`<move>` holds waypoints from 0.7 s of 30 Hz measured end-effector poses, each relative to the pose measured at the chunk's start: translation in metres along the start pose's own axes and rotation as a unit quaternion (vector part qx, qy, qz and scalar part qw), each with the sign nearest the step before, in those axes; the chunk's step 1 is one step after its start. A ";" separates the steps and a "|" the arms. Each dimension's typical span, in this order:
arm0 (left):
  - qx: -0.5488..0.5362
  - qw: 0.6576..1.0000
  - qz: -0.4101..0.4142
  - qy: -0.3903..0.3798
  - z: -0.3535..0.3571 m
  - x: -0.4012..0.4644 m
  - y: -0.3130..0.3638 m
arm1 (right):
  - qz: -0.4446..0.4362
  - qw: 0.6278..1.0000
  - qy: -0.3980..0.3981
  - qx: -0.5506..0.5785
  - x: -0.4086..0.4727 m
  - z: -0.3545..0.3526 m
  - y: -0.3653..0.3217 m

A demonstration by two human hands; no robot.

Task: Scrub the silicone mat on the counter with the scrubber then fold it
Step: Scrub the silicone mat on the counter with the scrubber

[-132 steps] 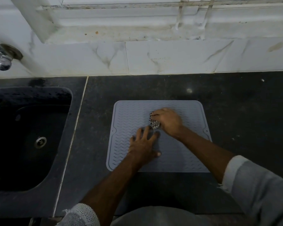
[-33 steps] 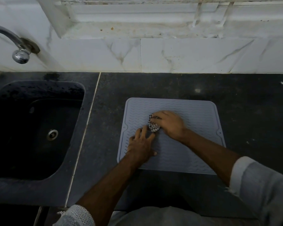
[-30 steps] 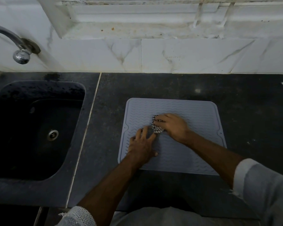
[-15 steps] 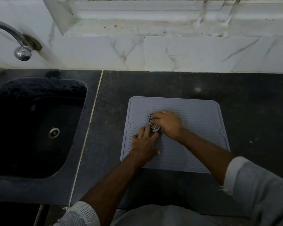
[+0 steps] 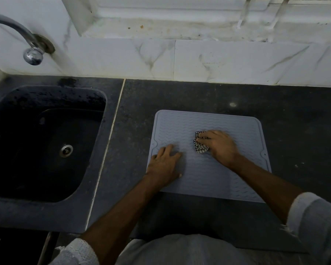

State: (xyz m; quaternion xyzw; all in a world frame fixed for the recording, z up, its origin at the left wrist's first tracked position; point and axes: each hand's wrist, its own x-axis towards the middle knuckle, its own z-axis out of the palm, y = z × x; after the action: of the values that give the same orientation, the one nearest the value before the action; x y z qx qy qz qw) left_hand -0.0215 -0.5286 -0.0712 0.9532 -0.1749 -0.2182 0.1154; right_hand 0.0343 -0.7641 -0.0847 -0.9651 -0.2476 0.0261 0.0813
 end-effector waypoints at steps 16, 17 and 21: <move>0.001 0.999 -0.012 -0.033 0.010 -0.009 -0.007 | -0.022 0.999 -0.041 0.016 0.036 0.004 -0.049; 0.002 0.999 -0.009 -0.035 0.011 -0.009 -0.006 | -0.019 0.999 -0.046 0.007 0.026 0.003 -0.038; 0.002 0.999 -0.005 -0.037 0.016 -0.009 -0.009 | 0.002 0.997 -0.078 -0.018 0.023 -0.005 -0.026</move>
State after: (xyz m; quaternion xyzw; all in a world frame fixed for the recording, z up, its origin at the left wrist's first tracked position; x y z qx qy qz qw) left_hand -0.0341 -0.5191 -0.0846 0.9455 -0.1748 -0.2534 0.1063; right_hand 0.0427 -0.7306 -0.0756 -0.9620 -0.2513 0.0971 0.0445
